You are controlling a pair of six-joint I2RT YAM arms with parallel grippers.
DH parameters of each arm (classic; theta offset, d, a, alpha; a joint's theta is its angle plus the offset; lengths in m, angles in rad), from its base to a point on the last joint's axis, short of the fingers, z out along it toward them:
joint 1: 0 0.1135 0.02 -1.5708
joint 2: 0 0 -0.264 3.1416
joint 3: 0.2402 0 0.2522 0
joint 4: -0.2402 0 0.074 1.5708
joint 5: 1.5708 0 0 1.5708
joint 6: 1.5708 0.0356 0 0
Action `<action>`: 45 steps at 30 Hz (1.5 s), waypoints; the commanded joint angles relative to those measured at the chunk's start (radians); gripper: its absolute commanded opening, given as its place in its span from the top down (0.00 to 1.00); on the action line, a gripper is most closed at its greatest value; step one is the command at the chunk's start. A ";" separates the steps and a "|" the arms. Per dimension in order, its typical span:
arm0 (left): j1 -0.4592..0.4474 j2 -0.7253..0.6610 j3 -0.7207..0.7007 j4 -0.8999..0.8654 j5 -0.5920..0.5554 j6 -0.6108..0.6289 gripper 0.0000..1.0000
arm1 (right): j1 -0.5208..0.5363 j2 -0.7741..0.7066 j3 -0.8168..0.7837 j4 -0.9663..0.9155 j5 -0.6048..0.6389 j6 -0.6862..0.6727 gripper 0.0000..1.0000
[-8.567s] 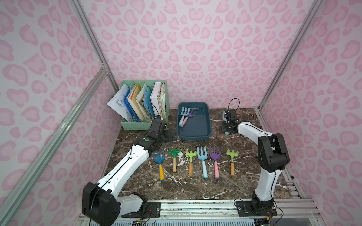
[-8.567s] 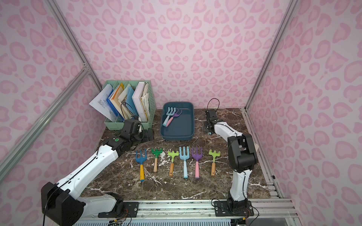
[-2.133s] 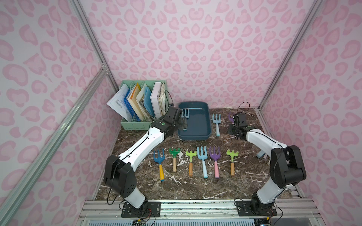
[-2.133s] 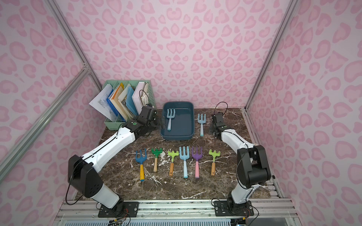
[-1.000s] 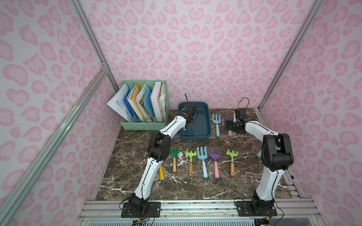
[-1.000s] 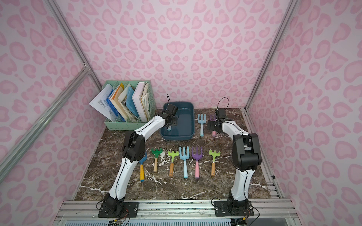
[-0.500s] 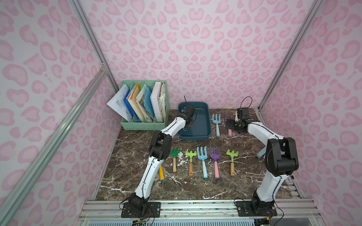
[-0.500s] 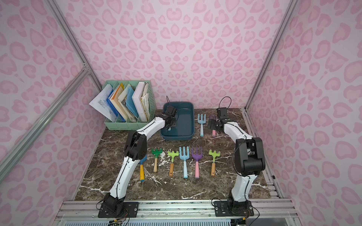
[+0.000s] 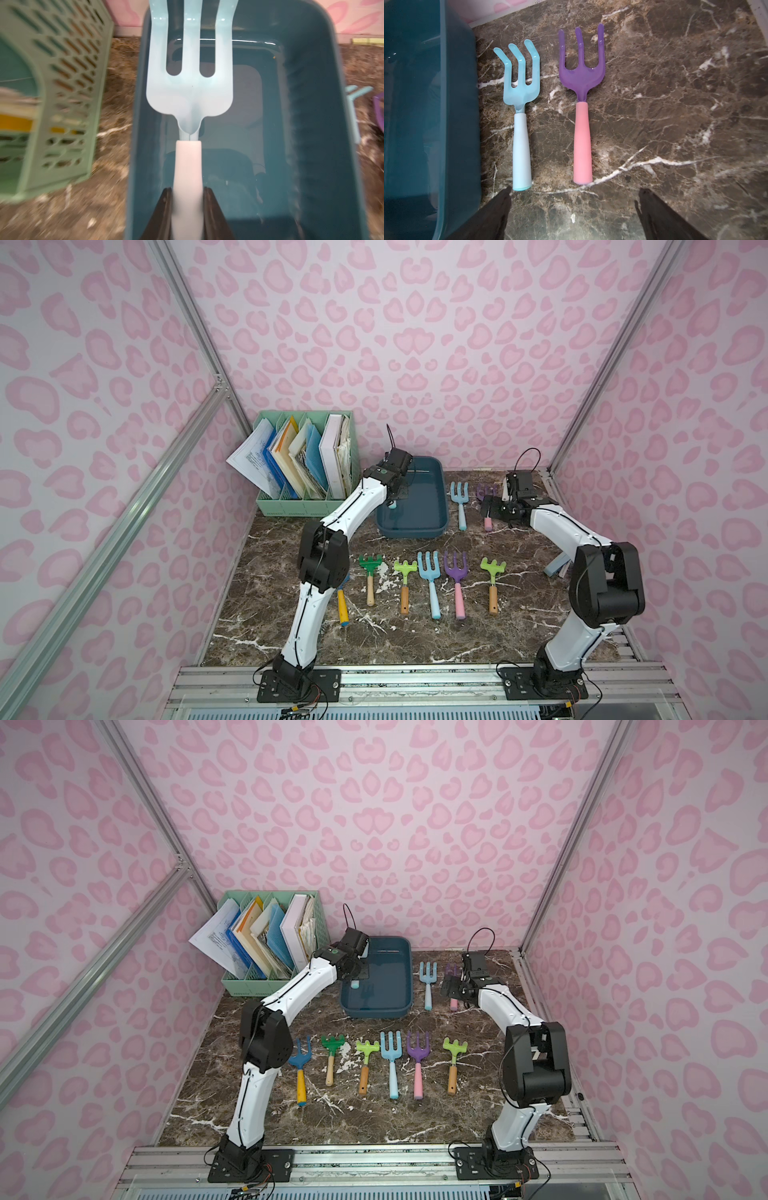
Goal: Take the hand rake out of the storage box
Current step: Pick up the rake from the storage box, then place the rake at the center of the board.
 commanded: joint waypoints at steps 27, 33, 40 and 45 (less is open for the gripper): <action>0.289 -0.932 -1.348 0.102 -0.004 -0.235 1.00 | 0.046 -0.160 -0.143 0.097 0.019 0.042 0.02; 0.315 -0.873 -1.321 0.068 0.059 -0.233 1.00 | 0.043 -0.154 -0.141 0.092 0.032 0.037 0.02; 0.315 -0.881 -1.323 -0.070 0.005 -0.289 0.93 | 0.042 -0.134 -0.129 0.088 0.042 0.034 0.02; 0.318 -0.864 -1.324 -0.099 -0.001 -0.291 0.87 | 0.041 -0.130 -0.130 0.086 0.044 0.036 0.02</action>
